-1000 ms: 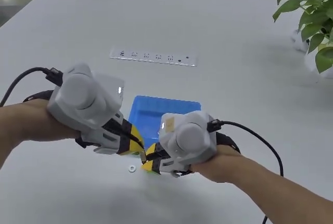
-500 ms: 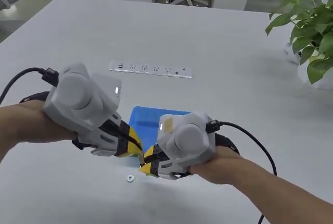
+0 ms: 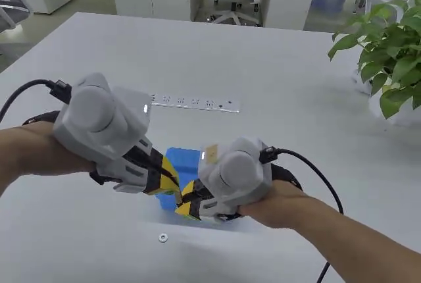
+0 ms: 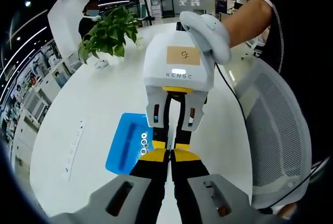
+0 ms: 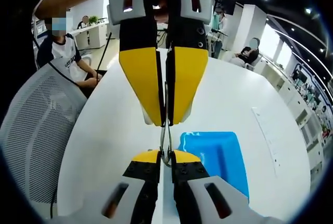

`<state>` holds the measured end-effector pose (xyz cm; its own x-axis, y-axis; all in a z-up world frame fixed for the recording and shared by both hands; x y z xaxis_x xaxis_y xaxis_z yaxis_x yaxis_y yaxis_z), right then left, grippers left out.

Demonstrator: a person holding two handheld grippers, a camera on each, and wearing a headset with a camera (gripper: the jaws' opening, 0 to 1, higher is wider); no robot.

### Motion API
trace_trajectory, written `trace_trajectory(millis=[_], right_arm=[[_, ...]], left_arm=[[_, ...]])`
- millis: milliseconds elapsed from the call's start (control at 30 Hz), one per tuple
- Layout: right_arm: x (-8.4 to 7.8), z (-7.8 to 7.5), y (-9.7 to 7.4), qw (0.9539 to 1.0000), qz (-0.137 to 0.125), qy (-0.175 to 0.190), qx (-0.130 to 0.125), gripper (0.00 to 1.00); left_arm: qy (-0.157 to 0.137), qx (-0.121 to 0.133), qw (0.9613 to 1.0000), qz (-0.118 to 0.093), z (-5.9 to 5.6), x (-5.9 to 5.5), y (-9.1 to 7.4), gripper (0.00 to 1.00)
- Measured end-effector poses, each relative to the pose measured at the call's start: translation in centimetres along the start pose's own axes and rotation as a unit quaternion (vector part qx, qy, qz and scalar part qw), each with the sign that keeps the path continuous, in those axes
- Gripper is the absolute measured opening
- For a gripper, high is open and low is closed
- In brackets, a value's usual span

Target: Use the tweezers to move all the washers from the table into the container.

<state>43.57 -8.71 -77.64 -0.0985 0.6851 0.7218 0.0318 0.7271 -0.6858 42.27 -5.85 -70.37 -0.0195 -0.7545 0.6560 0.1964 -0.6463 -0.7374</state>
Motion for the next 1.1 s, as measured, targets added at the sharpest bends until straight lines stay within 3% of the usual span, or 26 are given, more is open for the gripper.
trace_trajectory(millis=[567,1100], right_arm=[[0.5,-2.4,-1.0,0.9998,-0.004,-0.004,-0.018,0.09],[-0.7,-4.6,-0.4,0.9997,-0.004,0.010,-0.023,0.10]], left_arm=[[0.015,0.009,0.9998,-0.002,2.2,0.9,-0.3,0.06],[0.018,0.002,0.9998,-0.005,4.3,0.4,1.1,0.06]])
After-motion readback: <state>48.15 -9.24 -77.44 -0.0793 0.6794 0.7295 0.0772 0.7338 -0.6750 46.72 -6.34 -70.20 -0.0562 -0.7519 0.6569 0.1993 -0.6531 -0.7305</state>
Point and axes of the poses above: the centre of the closed fingertips' face, and the gripper's own axes: y roughly forward along the fingers, z roughly to its left, x roughly out of its top, the point moved 4 cm from there along -y, roughly backward along the fingers, and after that the axes turned 4 degrees about y, right-handed, at the moved point
